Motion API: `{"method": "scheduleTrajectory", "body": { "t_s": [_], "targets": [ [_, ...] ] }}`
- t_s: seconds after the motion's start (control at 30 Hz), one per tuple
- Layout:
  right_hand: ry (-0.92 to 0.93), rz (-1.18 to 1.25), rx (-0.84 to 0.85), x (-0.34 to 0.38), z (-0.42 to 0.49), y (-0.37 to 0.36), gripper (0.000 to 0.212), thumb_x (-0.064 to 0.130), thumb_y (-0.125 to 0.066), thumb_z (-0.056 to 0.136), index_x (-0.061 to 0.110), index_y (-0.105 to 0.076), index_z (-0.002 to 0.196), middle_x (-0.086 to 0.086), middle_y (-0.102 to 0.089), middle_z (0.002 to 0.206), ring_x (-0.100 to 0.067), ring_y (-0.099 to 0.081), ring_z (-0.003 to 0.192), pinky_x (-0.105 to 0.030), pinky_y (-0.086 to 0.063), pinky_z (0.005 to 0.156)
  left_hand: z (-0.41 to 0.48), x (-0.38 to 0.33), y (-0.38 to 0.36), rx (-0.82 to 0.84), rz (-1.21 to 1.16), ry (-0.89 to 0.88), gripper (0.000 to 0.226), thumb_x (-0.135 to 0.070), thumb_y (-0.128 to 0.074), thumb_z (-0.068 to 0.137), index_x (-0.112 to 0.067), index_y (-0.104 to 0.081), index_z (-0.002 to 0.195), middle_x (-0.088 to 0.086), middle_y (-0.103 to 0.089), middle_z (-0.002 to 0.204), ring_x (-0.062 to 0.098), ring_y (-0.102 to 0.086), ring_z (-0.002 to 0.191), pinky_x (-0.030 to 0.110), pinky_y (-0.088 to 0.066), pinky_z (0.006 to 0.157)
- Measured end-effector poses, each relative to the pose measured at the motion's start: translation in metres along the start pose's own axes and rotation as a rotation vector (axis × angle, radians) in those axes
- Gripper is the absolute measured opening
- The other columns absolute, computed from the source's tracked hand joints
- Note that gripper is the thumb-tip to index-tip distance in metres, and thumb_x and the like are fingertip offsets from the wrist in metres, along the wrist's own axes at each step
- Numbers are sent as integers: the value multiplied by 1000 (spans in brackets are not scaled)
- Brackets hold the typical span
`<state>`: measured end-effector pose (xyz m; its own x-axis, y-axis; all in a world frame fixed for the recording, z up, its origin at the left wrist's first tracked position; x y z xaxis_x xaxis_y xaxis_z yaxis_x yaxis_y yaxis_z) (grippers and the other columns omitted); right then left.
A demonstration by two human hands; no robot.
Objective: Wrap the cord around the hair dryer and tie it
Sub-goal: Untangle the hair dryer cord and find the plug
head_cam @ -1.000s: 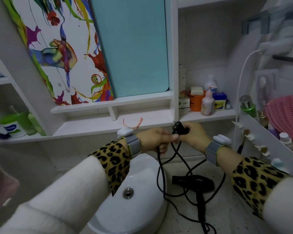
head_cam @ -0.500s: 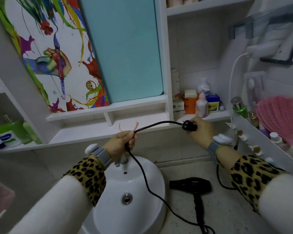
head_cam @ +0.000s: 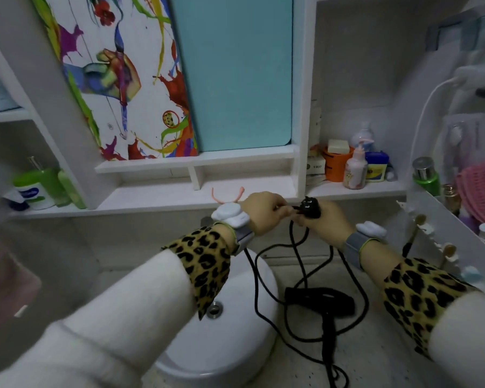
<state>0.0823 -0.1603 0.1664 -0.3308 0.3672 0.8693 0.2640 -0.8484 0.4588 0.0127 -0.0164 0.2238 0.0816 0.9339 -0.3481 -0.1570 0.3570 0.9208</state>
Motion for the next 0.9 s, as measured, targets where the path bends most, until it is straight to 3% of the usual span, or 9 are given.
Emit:
{"method": "scheduleTrajectory", "body": {
  "t_s": [0.13,0.2,0.27,0.4,0.57,0.67,0.73,0.8,0.9],
  "targets": [
    [-142,35,74,-32,3,11,20,22,-67,86,10,-69,102,-3,-71,83,-13,-61,68,-19,-48,60,-4,25,3,-184,-195,125,30,-31,-50,99,-14,-74,91,0,-66,80,26,-64,91,42,-41,102],
    [-215,100,-47,-48,6,20,22,24,-63,89,8,-69,103,-2,-71,81,-14,-61,68,-26,-50,66,-6,38,-2,-224,-276,170,30,-29,-49,100,-14,-73,90,3,-69,82,27,-63,100,41,-42,101],
    [-289,173,-245,-61,15,26,20,24,-63,89,5,-69,94,-6,-69,80,-22,-62,73,-37,-52,77,-7,47,-11,-259,-316,206,29,-28,-48,100,-15,-73,92,3,-69,85,27,-62,101,31,-45,79],
    [-409,104,-482,-75,30,29,15,18,-62,90,4,-66,86,-19,-67,91,-37,-63,90,-37,-46,75,-10,51,-20,-340,-413,169,26,-29,-49,100,-18,-71,93,-10,-59,74,10,-58,72,24,-36,60],
    [-436,-75,-400,-103,36,25,23,30,-61,91,10,-72,92,-10,-62,88,-28,-57,77,-27,-37,68,-7,56,-13,-414,-623,46,20,-22,-52,99,-19,-69,89,-3,-67,87,-33,-46,82,14,-38,92],
    [-430,-141,-296,-108,37,14,35,45,-58,89,27,-56,60,-5,-57,77,-24,-51,66,-25,-35,58,3,69,-9,-449,-598,87,20,-24,-50,99,-24,-66,86,-1,-66,79,-9,-55,73,20,-44,80],
    [-438,-175,-280,-107,38,11,47,53,-56,87,16,-57,58,-12,-59,70,-28,-54,63,-28,-38,59,9,82,-6,-475,-593,148,22,-25,-49,99,-23,-66,85,-9,-61,69,1,-52,62,12,-42,65],
    [-427,-165,-308,-105,41,11,53,54,-55,87,9,-60,61,-14,-61,69,-32,-60,69,-30,-41,62,16,99,-3,-503,-617,193,24,-25,-48,99,-19,-65,84,-9,-60,65,8,-53,60,9,-43,71],
    [-379,-149,-424,-94,42,23,44,50,-55,89,13,-57,64,-19,-66,80,-32,-61,77,-30,-39,66,22,120,1,-451,-527,208,24,-24,-46,100,-18,-65,87,-7,-63,71,11,-54,64,31,-47,73]
  ]
}}
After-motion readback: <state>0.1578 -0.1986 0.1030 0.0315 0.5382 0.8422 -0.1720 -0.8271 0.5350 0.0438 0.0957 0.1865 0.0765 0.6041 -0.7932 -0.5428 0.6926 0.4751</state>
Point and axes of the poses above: each hand's wrist, its own z-axis towards the middle knuckle, its own y-axis out of the back of the hand, x = y × z, the point moved 5 cm from there along z, towards the middle knuckle
